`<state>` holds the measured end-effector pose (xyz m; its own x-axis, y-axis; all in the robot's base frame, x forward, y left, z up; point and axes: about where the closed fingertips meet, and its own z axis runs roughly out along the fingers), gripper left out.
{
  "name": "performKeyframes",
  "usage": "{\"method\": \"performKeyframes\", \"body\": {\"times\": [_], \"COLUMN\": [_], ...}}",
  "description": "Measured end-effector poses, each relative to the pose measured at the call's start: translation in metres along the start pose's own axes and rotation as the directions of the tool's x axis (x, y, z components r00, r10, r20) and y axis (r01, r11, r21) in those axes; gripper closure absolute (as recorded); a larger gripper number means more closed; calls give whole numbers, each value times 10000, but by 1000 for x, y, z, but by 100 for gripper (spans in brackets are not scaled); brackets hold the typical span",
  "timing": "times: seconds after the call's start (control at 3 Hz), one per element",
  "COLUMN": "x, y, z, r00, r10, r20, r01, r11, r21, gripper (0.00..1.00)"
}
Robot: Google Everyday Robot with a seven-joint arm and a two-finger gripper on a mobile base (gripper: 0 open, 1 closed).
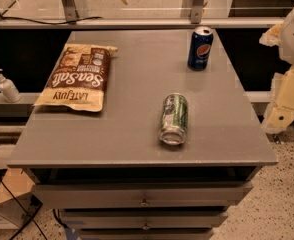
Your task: Knock pepsi can over
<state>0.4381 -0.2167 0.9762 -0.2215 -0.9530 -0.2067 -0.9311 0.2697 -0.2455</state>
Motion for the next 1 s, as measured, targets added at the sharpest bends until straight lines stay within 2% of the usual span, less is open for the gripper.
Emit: {"method": "performKeyframes", "body": {"times": [0.33, 0.67, 1.0], "x": [0, -4, -24], "y": [0, -7, -31], "z": [0, -3, -7], "r00": [10000, 9962, 9774], "r10": [0, 187, 58], "r20": [1, 856, 2114], "r01": [0, -213, -238], "r11": [10000, 9993, 9963], "r21": [2, 294, 824], "gripper": [0, 0, 0]}}
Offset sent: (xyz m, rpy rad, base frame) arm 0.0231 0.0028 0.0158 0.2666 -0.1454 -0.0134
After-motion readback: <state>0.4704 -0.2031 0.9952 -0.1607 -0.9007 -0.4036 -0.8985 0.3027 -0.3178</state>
